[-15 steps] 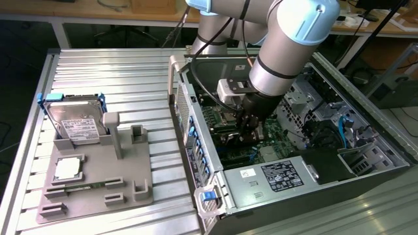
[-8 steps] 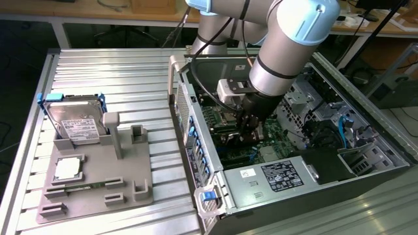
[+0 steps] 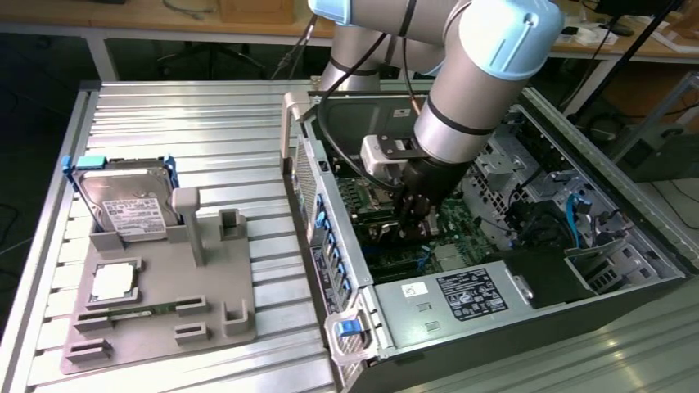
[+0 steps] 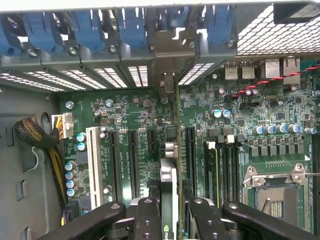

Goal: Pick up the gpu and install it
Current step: 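Insert the gpu into the slot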

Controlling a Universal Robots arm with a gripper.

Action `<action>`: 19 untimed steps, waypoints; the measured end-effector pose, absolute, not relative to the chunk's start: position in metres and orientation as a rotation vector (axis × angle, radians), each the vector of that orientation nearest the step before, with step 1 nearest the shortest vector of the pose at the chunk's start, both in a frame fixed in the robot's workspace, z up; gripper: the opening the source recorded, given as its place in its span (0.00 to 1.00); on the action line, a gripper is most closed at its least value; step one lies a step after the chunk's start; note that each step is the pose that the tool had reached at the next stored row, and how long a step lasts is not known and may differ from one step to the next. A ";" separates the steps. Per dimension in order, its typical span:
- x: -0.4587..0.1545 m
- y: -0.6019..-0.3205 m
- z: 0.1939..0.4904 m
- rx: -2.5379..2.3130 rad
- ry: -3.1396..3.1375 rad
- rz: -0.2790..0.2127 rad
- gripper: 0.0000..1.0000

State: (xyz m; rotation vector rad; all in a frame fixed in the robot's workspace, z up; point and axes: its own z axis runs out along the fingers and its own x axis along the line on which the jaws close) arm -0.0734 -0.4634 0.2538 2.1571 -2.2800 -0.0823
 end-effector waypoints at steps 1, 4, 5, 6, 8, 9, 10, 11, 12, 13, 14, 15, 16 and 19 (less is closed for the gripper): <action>-0.073 -0.463 0.254 2.157 -2.280 -0.082 0.27; -0.073 -0.463 0.255 2.159 -2.281 -0.084 0.27; -0.073 -0.463 0.256 2.159 -2.282 -0.084 0.27; -0.073 -0.463 0.256 2.158 -2.281 -0.084 0.27; -0.073 -0.463 0.258 2.157 -2.280 -0.084 0.27; -0.073 -0.463 0.259 2.156 -2.279 -0.084 0.27; -0.073 -0.463 0.259 2.156 -2.280 -0.084 0.27; -0.073 -0.463 0.259 2.156 -2.280 -0.084 0.27; -0.073 -0.463 0.259 2.156 -2.280 -0.085 0.27; -0.073 -0.463 0.259 2.156 -2.280 -0.085 0.27; -0.073 -0.463 0.259 2.156 -2.280 -0.085 0.27; -0.073 -0.463 0.259 2.157 -2.280 -0.085 0.27; -0.073 -0.463 0.259 2.157 -2.280 -0.085 0.27; -0.073 -0.463 0.259 2.156 -2.280 -0.085 0.27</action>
